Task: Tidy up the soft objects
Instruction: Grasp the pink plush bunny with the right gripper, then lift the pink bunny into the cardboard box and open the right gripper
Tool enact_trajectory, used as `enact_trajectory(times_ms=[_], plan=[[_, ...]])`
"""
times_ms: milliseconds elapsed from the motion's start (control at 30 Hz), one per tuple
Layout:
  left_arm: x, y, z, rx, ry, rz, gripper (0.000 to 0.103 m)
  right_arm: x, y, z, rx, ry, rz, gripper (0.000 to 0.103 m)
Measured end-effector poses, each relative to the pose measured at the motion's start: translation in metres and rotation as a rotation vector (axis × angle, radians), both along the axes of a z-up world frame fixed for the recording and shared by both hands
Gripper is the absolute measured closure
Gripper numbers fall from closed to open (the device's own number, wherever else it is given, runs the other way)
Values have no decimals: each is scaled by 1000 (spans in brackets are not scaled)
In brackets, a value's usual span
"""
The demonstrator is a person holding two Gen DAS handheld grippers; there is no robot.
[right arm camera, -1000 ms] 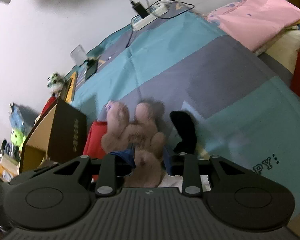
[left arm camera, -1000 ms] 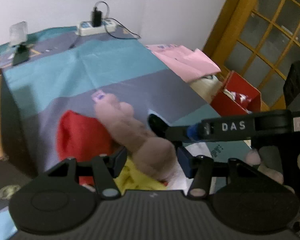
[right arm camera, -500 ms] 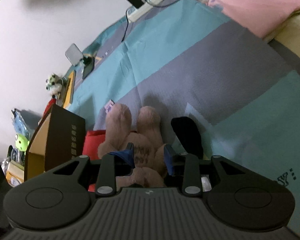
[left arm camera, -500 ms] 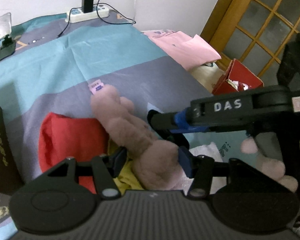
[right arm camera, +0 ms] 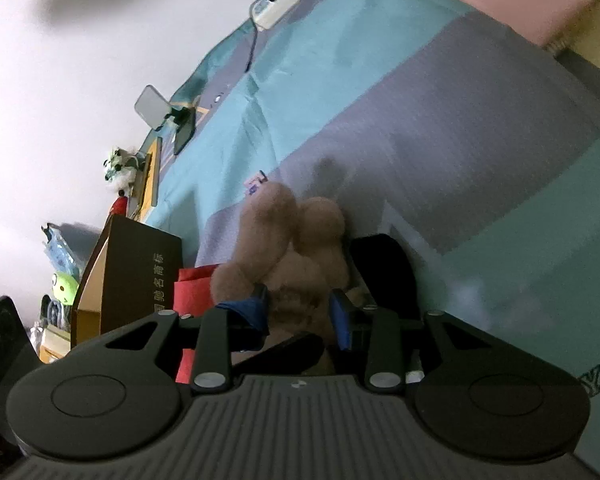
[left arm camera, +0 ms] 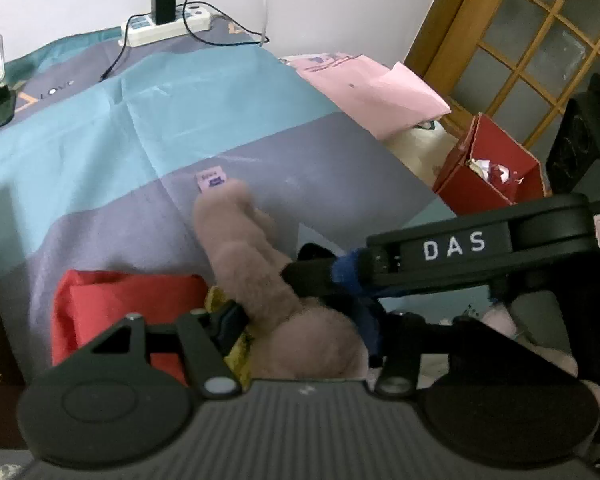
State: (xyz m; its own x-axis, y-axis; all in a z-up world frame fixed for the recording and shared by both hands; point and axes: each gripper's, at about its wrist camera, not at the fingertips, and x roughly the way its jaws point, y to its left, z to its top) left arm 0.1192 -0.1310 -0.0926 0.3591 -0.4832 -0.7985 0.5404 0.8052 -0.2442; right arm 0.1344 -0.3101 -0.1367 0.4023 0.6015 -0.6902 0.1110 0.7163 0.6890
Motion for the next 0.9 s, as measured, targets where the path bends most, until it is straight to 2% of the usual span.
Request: enact_trajectory(times_ms=[67, 200, 333, 500, 633, 900], plan=[[0, 0, 1, 1, -1, 8, 54, -1, 3, 3, -26, -19, 11, 86], [0, 6, 10, -35, -3, 24, 62, -5, -1, 11, -7, -49, 6, 89], [-7, 7, 24, -45, -44, 16, 63, -9, 3, 27, -24, -95, 8, 90], [-15, 14, 56, -81, -129, 26, 64, -11, 11, 61, -38, -213, 6, 90], [-21, 29, 86, -116, -225, 48, 64, -9, 28, 92, -68, -357, 32, 90], [-40, 109, 132, -130, -417, 193, 64, 11, 101, 131, -20, -564, 164, 90]])
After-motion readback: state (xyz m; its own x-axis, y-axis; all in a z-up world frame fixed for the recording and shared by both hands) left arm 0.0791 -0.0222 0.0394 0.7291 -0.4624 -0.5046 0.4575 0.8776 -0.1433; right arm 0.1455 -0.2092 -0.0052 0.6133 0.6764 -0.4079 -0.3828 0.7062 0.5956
